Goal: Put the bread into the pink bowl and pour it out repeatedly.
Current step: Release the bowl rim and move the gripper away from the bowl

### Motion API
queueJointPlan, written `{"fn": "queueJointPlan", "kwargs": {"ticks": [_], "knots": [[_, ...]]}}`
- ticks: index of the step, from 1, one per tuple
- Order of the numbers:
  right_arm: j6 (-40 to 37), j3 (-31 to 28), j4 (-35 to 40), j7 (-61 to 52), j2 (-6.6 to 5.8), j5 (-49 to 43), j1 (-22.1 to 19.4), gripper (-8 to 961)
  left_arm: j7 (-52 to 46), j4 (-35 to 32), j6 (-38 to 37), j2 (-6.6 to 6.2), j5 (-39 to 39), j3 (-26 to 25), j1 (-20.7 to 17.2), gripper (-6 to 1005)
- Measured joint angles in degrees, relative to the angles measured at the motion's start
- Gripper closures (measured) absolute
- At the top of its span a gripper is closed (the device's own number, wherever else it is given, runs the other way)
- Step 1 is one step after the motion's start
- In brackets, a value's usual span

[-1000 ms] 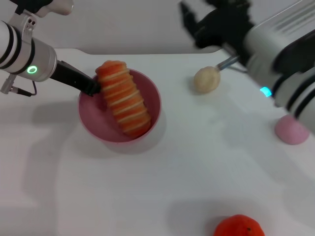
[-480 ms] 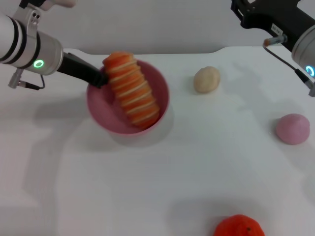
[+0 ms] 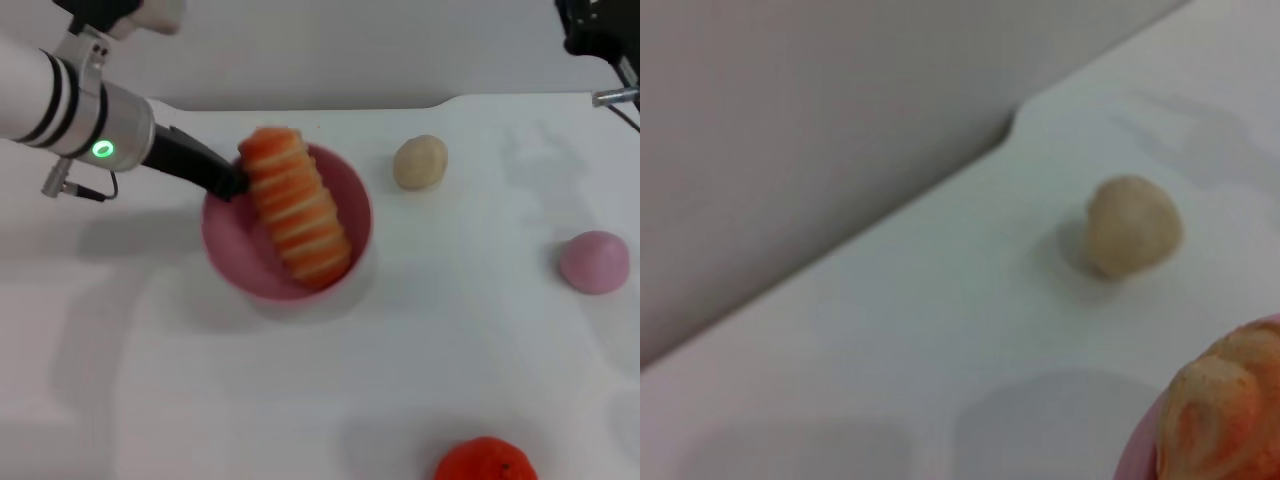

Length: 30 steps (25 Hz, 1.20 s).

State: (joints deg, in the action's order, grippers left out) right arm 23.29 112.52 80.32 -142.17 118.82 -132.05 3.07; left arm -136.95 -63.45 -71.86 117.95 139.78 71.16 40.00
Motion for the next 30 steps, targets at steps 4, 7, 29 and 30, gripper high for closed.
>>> {"fn": "queueJointPlan", "kwargs": {"ticks": [4, 7, 29, 30], "knots": [[4.77, 1.36, -2.17, -0.03, -0.14, -1.79, -0.16, 510, -1.28, 0.00, -1.06, 0.00, -0.21, 2.88, -0.01, 958], [5.34, 1.65, -2.92, -0.04, -0.15, -2.12, -0.18, 510, -2.05, 0.44, -1.64, 0.00, -0.23, 4.40, 0.27, 957], [7.19, 4.15, -6.04, -0.13, -0.26, -3.19, 0.31, 509, -2.27, 8.10, 0.05, 0.18, -0.22, 8.24, 1.98, 957], [7.24, 4.25, -6.25, -0.13, -0.26, -3.25, 0.33, 509, -2.27, 8.10, 0.05, 0.18, -0.22, 8.24, 1.98, 958]]}}
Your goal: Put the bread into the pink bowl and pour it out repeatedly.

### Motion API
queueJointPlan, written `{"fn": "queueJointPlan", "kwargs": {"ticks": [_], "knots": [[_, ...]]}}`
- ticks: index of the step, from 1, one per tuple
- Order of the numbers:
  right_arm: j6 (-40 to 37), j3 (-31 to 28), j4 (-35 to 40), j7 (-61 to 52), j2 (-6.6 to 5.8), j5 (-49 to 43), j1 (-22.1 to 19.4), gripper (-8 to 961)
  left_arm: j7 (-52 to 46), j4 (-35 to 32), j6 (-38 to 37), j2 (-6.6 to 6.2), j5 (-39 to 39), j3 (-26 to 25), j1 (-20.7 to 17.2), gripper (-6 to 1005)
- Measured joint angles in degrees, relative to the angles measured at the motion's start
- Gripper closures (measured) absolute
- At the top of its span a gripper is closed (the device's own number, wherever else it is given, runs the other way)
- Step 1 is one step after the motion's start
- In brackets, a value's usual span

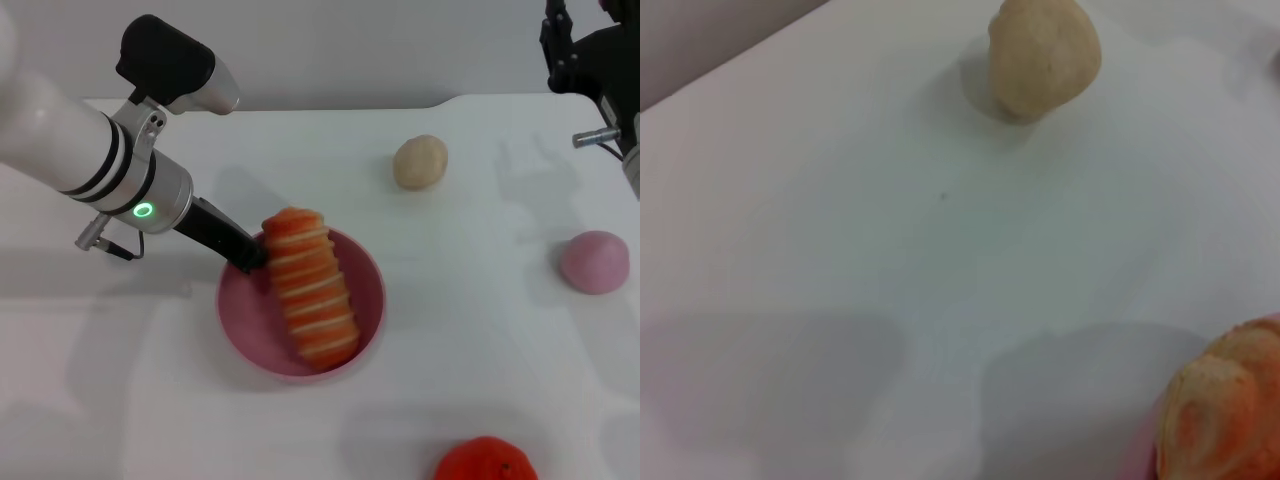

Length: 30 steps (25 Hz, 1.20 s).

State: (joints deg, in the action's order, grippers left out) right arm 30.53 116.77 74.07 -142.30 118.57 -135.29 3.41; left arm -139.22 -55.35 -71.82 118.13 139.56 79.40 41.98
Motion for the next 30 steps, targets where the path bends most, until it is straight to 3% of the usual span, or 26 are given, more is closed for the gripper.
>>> {"fn": "queueJointPlan", "kwargs": {"ticks": [9, 22, 30], "knots": [[1.40, 0.66, -0.60, 0.00, 0.00, -0.06, -0.20, 509, -0.09, 1.00, 0.30, 0.00, 0.20, 0.67, 0.57, 956], [1.41, 1.63, -0.79, 0.00, -0.07, -0.18, -0.41, 510, -0.13, 0.31, 0.28, -0.01, 0.01, 0.62, 0.55, 842], [1.39, 2.26, -1.11, 0.01, -0.10, -0.23, -0.42, 510, -1.97, -8.47, 0.29, -0.25, 0.18, -0.39, -1.18, 733]]}}
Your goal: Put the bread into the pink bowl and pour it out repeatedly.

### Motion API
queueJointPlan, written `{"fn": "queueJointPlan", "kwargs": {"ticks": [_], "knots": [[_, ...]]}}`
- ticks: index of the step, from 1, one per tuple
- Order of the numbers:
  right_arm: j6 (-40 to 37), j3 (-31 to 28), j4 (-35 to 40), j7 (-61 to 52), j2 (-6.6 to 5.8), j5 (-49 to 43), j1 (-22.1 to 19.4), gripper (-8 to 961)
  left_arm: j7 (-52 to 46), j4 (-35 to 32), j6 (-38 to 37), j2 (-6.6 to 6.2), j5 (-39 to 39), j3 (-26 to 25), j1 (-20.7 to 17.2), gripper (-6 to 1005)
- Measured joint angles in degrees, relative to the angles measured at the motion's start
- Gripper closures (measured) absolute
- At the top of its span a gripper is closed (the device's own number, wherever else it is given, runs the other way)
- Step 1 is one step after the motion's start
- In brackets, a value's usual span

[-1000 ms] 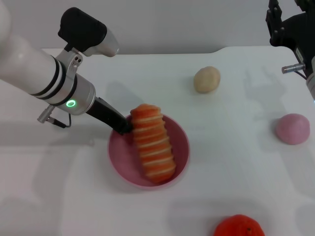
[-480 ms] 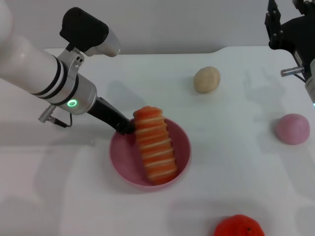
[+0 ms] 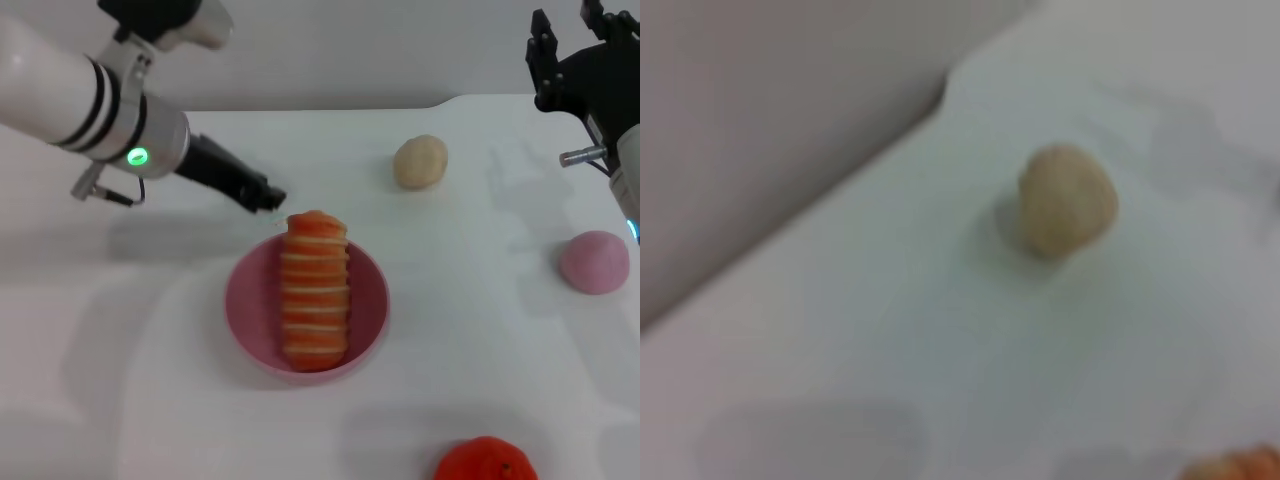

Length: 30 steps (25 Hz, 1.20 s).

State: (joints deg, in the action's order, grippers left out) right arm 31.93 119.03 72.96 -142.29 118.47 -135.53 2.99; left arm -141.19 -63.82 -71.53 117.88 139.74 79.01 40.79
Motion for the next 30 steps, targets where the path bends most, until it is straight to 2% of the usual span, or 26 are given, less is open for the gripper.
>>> {"fn": "queueJointPlan", "kwargs": {"ticks": [3, 7, 9, 12, 13, 15, 19, 24, 26, 28, 30], "knots": [[-0.01, 0.14, -0.30, 0.00, 0.00, 0.00, 0.00, 510, -0.02, -6.55, 2.06, 0.01, -0.27, -1.22, -1.86, 712], [-0.03, 0.20, -0.63, 0.00, 0.00, 0.00, 0.00, 510, -0.03, -9.00, 3.57, 0.10, -0.45, -1.43, -2.87, 712], [-0.03, 0.24, -0.74, 0.00, 0.00, 0.00, 0.00, 510, 0.39, -14.19, 8.88, 0.16, -2.99, -1.07, -5.84, 712], [-0.03, 0.45, -0.80, 0.00, 0.00, 0.00, 0.00, 509, 0.67, -15.02, 10.23, 0.14, -3.95, -1.00, -6.57, 712], [-0.03, 0.55, -0.80, 0.00, 0.00, 0.00, 0.00, 509, 3.07, -17.48, 16.28, 0.10, -8.79, -0.76, -9.79, 712], [-0.03, 0.72, -0.86, 0.00, 0.00, 0.00, 0.00, 509, 5.95, -18.22, 21.33, 0.16, -13.34, 0.17, -12.47, 712], [-0.04, 0.77, -0.96, 0.00, 0.00, 0.00, 0.13, 510, 13.30, -18.56, 31.54, 0.08, -22.47, 3.82, -17.64, 712], [-0.37, 0.66, -0.98, 0.00, 0.00, 0.18, 0.34, 510, 27.65, -18.70, 46.06, 0.11, -36.24, 11.95, -23.82, 712], [-0.42, 0.61, -0.98, -0.01, 0.01, 0.32, 0.36, 509, 29.69, -18.70, 48.24, 0.14, -38.15, 13.32, -24.59, 712], [-0.43, 0.55, -0.98, -0.25, 0.04, 0.37, 0.39, 509, 37.12, -18.68, 56.81, 0.16, -44.84, 18.68, -27.08, 712], [-0.45, 0.48, -0.98, -1.04, 0.07, 0.38, 0.47, 509, 38.13, -18.67, 58.11, 0.16, -45.69, 19.43, -27.36, 712]]}}
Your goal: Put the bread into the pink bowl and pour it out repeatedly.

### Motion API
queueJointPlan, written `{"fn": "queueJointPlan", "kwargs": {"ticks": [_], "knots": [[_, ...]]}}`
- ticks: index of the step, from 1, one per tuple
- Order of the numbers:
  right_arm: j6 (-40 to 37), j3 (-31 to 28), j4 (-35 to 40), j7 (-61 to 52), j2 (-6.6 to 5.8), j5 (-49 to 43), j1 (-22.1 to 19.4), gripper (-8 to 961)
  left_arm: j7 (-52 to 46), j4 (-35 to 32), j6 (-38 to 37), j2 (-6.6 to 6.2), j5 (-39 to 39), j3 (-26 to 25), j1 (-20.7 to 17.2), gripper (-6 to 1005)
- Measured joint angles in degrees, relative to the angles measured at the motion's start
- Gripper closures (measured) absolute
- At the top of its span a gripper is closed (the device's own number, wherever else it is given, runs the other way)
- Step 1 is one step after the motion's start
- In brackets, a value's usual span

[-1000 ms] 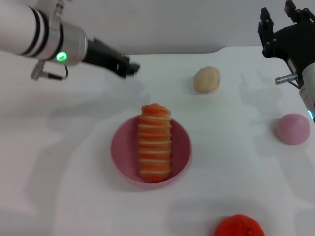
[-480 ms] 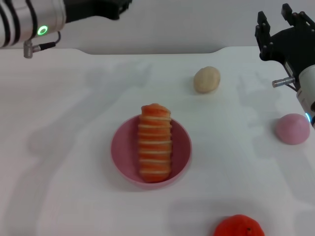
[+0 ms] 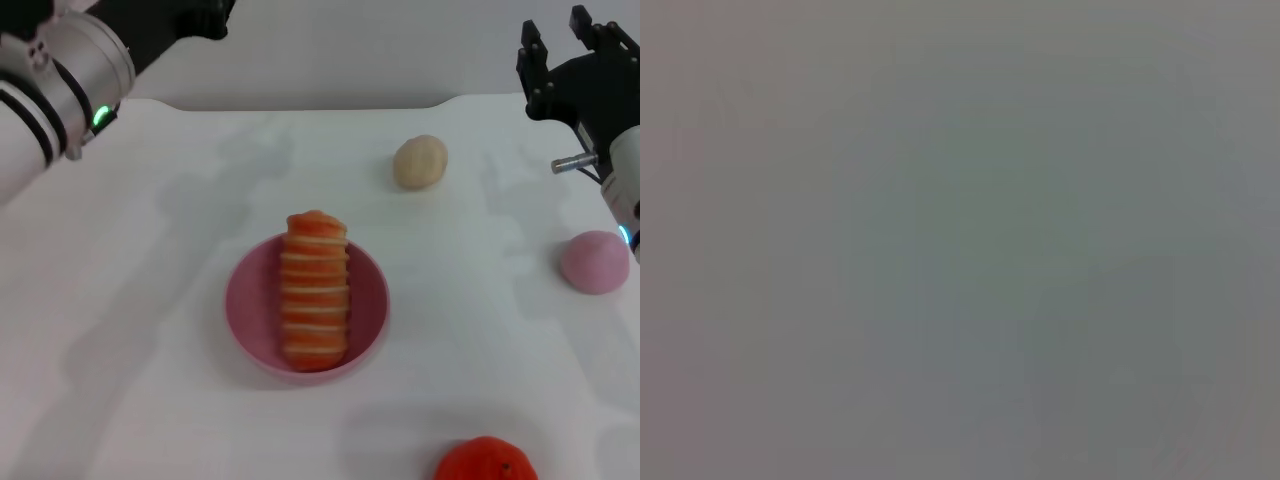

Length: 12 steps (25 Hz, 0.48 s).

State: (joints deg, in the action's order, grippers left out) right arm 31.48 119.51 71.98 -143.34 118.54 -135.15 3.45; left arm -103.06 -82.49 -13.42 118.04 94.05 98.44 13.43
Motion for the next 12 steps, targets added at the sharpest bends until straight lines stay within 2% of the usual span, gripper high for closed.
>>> {"fn": "queueJointPlan", "kwargs": {"ticks": [2, 8, 12], "knots": [[-0.01, -0.08, -0.04, -1.11, 0.01, 0.02, 0.08, 509, 2.67, 0.06, 4.87, 0.01, -2.32, 2.46, -0.70, 712], [-0.01, 0.24, -0.16, -1.83, 0.04, -0.11, 0.33, 510, 2.67, 2.26, 19.52, 0.02, -1.96, 9.29, -0.17, 712], [-0.03, 0.40, -0.31, -1.85, 0.03, -0.18, 0.35, 509, -1.05, 4.84, 35.02, -0.07, 3.23, 16.57, 1.04, 712]]}}
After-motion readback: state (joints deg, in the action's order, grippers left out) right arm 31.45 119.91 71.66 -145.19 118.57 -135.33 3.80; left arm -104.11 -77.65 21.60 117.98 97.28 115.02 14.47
